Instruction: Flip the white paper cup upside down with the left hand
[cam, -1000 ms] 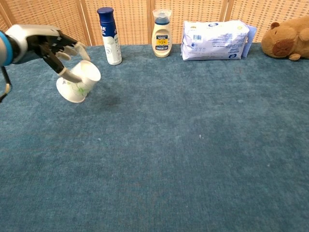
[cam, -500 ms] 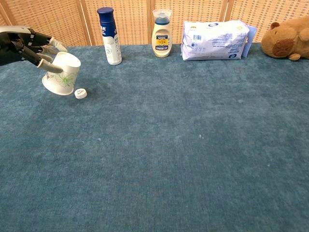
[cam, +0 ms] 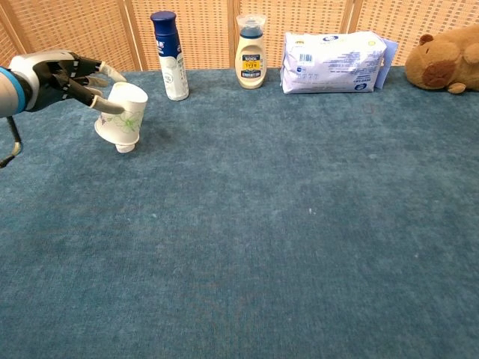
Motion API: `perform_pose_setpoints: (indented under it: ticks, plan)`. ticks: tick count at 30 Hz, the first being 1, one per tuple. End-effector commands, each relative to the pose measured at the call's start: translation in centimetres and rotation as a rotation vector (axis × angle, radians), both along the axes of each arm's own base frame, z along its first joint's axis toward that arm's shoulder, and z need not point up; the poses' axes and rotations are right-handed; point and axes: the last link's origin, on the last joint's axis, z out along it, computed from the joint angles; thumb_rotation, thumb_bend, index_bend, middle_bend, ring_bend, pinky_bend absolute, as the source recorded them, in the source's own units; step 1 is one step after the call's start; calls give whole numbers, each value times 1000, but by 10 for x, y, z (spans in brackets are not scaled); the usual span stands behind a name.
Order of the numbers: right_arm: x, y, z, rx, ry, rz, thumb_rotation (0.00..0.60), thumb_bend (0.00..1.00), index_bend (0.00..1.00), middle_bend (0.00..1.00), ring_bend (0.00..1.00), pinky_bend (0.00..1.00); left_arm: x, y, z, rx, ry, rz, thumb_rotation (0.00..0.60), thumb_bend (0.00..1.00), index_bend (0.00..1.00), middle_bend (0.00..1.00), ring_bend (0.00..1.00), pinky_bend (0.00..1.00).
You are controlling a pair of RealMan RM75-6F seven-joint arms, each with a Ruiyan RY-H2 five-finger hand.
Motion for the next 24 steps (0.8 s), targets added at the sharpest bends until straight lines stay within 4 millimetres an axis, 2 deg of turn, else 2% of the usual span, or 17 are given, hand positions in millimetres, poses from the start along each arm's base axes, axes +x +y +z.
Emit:
perform_pose_setpoints:
  ticks: [1,24]
  plan:
    - [0,0,1,-2,3,-1,423,317,415,373,356,375,3,2,-7,-11,-3,-1,600,194,500,35,0,49]
    - [6,2,3,0,-13,-9,421,317,415,373,361,383,-12,10,-19,-25,15,43,600,190,501,35,0,49]
